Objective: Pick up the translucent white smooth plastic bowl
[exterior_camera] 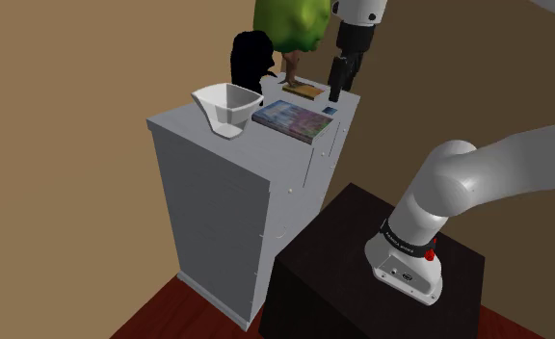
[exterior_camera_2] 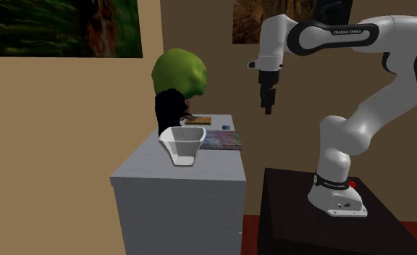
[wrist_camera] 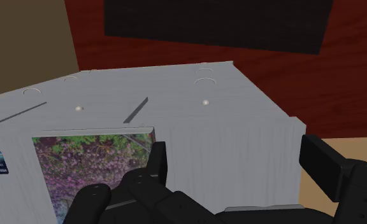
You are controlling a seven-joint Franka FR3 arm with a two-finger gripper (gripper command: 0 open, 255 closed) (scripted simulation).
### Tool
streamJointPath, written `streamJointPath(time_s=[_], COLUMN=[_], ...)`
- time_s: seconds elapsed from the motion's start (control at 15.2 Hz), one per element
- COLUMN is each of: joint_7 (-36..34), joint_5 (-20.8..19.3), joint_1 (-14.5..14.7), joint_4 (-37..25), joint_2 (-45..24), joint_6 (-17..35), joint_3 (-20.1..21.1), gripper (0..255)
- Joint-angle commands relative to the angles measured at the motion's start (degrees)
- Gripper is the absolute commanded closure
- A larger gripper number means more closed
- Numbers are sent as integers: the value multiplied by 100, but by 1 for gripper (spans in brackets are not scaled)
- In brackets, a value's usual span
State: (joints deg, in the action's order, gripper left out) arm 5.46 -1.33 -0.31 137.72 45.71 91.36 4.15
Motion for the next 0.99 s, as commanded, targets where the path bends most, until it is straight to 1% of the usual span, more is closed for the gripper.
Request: streamJointPath(time_s=[0.0,0.46,0.92], joint_7=[0,-476,-1003], joint_5=[0,51,-176], joint_1=[0,39,39], joint_4=[0,-790,-1927], joint_2=[0,-1496,-3046], joint_6=[0,710,1090], joint_3=[0,491,942], gripper=[0,0,0])
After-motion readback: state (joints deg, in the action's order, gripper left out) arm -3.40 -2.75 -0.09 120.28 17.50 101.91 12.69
